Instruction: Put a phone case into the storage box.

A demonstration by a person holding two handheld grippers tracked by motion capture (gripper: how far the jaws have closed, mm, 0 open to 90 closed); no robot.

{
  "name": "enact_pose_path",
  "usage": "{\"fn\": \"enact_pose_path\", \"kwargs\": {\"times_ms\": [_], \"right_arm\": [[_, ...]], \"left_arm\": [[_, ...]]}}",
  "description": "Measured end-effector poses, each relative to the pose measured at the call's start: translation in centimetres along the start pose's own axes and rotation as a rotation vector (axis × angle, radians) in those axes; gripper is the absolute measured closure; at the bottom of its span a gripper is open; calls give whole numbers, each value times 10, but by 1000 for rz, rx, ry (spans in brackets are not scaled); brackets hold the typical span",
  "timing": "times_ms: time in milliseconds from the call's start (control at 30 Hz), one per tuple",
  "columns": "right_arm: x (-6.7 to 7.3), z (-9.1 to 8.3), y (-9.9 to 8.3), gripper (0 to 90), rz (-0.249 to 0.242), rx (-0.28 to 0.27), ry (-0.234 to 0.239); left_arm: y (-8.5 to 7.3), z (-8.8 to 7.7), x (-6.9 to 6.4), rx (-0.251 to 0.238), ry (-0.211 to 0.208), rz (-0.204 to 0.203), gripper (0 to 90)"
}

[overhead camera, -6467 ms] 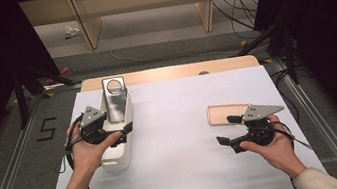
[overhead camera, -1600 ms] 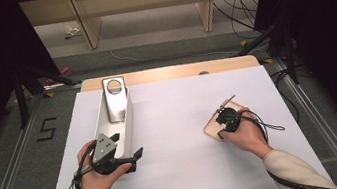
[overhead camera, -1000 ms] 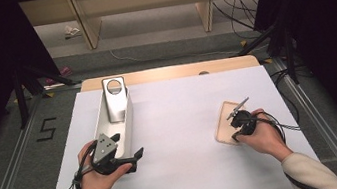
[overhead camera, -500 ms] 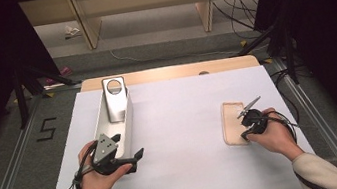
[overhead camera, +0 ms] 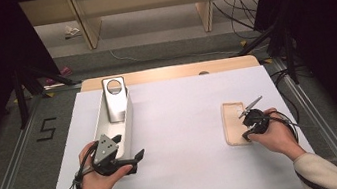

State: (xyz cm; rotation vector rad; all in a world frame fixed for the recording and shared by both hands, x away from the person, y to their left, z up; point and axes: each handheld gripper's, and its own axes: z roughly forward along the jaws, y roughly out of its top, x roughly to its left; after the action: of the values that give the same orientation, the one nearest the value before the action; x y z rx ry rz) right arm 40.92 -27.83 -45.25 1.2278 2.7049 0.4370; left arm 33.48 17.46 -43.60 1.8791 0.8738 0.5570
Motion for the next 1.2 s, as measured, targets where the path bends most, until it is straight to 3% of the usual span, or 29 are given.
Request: {"fn": "enact_pose_path", "kwargs": {"times_ms": [167, 367, 500, 567, 800, 1000, 1200], "right_arm": [[0, -2, 0, 889, 2, -18, 12], [-1, -8, 0, 779, -16, -57, 13], [-1, -12, 2, 626, -75, -96, 37], [0, -13, 4, 531, -121, -112, 30], [2, -18, 6, 340, -218, -137, 14], [9, -19, 8, 245, -288, -106, 13], [16, -16, 9, 230, -355, -50, -11]], "left_arm": [[-1, 0, 1, 3, -2, 14, 94], [-1, 1, 1, 10, -6, 31, 96], [-2, 2, 2, 15, -8, 45, 104], [-2, 2, 3, 17, -6, 45, 104], [-3, 1, 4, 21, 2, 48, 103], [-2, 1, 4, 20, 9, 53, 103], [-3, 1, 4, 22, 10, 53, 103]]}}
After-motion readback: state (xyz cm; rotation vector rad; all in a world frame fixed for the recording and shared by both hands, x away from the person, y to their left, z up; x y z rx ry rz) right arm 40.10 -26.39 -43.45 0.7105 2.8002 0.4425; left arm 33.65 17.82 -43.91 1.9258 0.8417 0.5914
